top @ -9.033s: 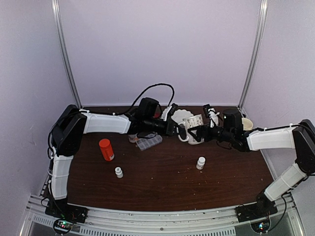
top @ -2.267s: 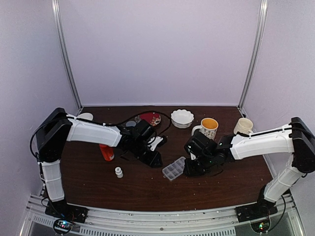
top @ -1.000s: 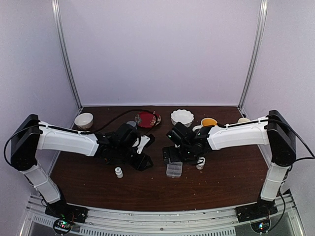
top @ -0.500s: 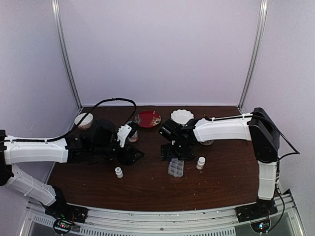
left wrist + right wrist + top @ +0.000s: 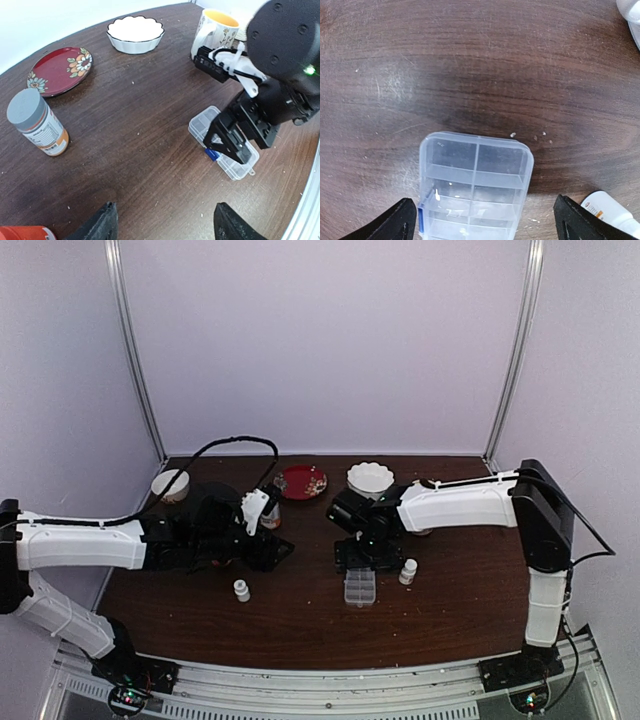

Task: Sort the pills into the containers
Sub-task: Pick up the pill container from the center of the board.

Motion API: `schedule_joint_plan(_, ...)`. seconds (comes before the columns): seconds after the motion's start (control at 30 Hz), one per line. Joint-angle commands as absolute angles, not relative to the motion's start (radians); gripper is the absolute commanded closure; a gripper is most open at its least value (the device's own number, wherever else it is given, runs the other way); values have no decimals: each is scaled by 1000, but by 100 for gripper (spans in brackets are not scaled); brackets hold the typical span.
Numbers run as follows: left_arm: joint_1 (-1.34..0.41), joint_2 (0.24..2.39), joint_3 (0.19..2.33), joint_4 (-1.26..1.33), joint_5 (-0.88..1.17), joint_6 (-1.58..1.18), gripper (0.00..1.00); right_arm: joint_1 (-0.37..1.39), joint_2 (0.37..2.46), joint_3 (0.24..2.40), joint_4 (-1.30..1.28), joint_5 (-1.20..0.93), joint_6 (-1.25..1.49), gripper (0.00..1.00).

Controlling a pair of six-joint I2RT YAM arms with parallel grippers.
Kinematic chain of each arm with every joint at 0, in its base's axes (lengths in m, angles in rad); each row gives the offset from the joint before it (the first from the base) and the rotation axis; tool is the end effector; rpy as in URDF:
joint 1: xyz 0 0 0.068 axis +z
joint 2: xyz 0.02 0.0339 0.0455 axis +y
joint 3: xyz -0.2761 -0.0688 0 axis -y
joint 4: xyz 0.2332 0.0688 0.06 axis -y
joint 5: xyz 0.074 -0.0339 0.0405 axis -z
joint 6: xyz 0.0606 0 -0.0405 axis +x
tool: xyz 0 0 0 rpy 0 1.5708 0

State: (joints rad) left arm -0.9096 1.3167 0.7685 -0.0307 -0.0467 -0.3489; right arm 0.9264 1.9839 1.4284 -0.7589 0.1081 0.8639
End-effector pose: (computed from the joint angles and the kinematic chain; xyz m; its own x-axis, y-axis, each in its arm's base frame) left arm 0.1825 -0.2299 0.2368 -0.5770 0.1856 -0.7954 0.6035 0.7530 -0.2622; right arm 0.2423 0.3116 0.1645 -0.9692 -0.0315 -0.2441 -0.0637 0.9901 0.1250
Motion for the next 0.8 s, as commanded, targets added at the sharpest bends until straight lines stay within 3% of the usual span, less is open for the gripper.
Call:
schedule_joint_plan(0.0,-903,1367,849,48,-65,-378,31,934,1929,1357,-750,125,828,0)
schedule_joint_plan(0.23,-903,1371,843,73,-100,-423,31,944,1927,1308,-626,66,820,1)
schedule_joint_plan(0.43,-903,1364,855,8,-150,-420,31,982,1973,1384,-646,80,767,1)
schedule_joint_plan(0.77,-904,1411,893,-61,-220,-468,31,977,1957,1325,-683,122,724,3)
